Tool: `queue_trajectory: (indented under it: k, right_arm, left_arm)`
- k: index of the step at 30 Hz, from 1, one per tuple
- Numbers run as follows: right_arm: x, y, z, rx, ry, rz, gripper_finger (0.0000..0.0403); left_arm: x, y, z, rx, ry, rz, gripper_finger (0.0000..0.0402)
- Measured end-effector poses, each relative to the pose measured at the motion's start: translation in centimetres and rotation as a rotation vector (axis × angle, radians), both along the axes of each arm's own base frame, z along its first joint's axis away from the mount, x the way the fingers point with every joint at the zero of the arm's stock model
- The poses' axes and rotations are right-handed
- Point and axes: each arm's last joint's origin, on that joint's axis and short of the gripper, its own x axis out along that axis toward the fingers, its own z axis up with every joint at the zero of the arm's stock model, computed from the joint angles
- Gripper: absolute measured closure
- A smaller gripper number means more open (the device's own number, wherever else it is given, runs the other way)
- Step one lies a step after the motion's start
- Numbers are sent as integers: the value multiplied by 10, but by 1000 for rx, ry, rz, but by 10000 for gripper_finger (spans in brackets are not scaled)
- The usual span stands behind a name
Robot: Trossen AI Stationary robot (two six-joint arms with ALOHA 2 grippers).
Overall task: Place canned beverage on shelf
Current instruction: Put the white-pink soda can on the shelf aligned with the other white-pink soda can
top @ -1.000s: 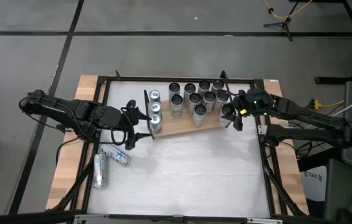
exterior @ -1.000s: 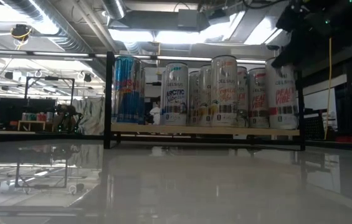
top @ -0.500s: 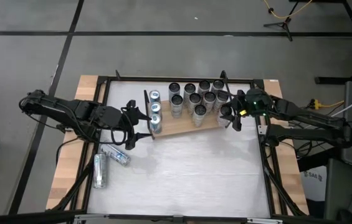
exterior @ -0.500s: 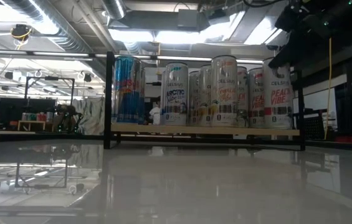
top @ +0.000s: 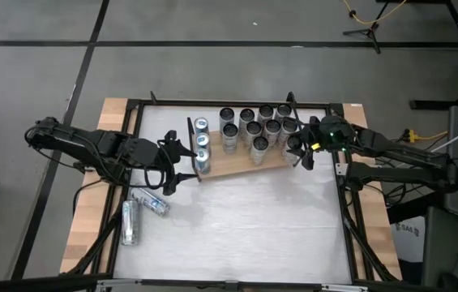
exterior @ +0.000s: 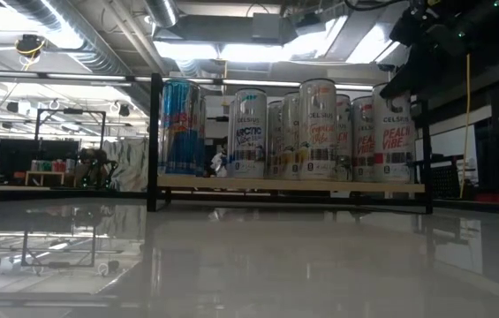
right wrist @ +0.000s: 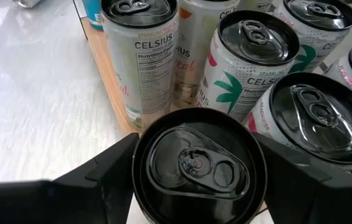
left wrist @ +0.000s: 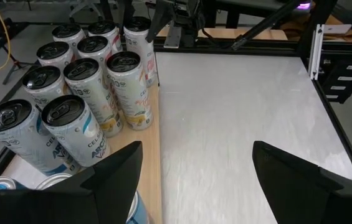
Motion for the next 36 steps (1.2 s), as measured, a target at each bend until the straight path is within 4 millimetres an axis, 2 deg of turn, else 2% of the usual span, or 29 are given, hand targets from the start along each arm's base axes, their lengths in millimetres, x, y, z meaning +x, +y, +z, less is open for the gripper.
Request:
queue_trajectory:
  k: [36]
  right_arm:
    - [0, -1, 0, -13, 6, -20, 127]
  left_arm:
    - [0, 0, 0, 0, 0, 0, 105]
